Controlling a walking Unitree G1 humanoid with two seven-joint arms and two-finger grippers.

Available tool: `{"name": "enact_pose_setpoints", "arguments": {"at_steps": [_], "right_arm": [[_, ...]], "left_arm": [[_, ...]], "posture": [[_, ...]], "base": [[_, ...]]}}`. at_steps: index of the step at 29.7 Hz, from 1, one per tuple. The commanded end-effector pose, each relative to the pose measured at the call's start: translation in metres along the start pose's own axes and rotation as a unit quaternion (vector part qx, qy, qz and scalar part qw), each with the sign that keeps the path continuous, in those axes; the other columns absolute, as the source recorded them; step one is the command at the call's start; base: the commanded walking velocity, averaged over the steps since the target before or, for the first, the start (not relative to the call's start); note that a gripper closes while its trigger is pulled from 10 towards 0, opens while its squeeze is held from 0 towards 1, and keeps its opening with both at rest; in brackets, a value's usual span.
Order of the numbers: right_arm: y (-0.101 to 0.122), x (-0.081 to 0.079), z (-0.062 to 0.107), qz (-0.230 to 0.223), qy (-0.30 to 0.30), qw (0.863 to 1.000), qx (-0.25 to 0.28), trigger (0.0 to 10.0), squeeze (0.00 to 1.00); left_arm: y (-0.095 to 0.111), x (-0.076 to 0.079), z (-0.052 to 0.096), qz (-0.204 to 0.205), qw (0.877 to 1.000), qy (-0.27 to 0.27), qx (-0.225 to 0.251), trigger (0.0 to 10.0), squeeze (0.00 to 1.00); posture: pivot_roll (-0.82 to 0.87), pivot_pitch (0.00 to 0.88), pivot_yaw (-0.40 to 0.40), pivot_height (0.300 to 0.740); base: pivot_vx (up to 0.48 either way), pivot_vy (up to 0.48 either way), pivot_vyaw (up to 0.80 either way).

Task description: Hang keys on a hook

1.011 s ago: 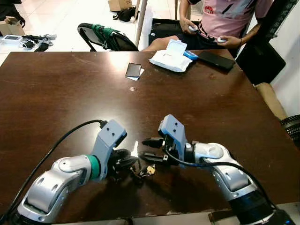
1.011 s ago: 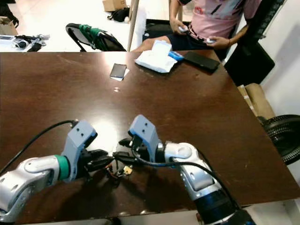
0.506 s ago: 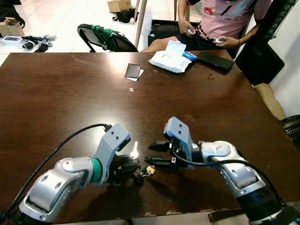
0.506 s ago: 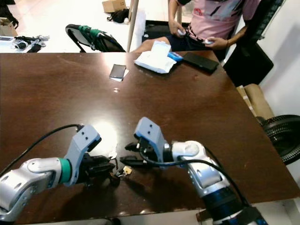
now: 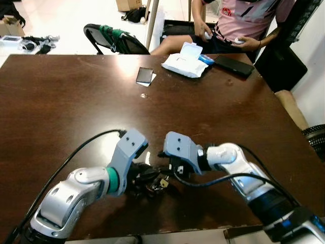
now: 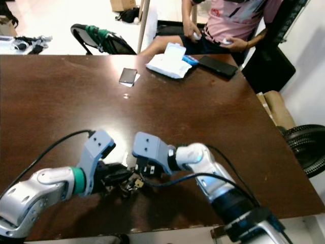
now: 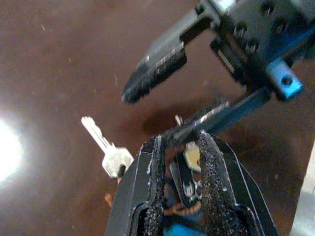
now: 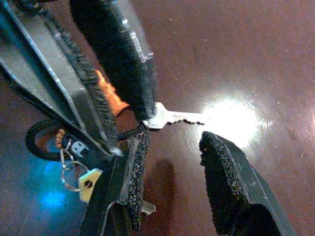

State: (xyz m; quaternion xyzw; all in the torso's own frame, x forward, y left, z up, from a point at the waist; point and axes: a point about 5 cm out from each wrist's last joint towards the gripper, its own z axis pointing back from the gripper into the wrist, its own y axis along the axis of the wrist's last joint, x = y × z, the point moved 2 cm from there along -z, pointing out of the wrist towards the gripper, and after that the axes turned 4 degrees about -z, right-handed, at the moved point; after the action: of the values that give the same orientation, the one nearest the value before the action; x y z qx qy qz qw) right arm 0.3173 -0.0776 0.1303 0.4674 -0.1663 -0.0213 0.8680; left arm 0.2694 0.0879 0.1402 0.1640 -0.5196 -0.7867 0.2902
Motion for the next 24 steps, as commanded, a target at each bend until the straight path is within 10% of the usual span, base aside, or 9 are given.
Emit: {"name": "enact_pose_setpoints", "arguments": {"at_steps": [1, 13, 24], "right_arm": [[-0.004, -0.002, -0.002, 0.002, 0.007, 1.0, -0.009, 10.0, 0.0], [-0.008, 0.004, 0.028, -0.069, -0.028, 0.997, 0.035, 10.0, 0.0], [-0.006, -0.007, 0.018, -0.094, -0.031, 0.993, 0.063, 10.0, 0.0]], "left_arm": [[0.001, 0.003, 0.001, 0.002, 1.0, -0.004, 0.001, 10.0, 0.0], [0.008, -0.008, -0.003, -0.013, 0.999, 0.045, 0.023, 10.0, 0.0], [0.008, -0.007, -0.02, -0.066, 0.997, 0.033, -0.021, 10.0, 0.0]], "posture": [[0.14, 0.057, 0.021, 0.74], [0.11, 0.055, 0.078, 0.74], [0.11, 0.013, 0.129, 0.74]], "base": [[0.0, 0.0, 0.0], [0.0, 0.0, 0.0], [0.0, 0.0, 0.0]]}}
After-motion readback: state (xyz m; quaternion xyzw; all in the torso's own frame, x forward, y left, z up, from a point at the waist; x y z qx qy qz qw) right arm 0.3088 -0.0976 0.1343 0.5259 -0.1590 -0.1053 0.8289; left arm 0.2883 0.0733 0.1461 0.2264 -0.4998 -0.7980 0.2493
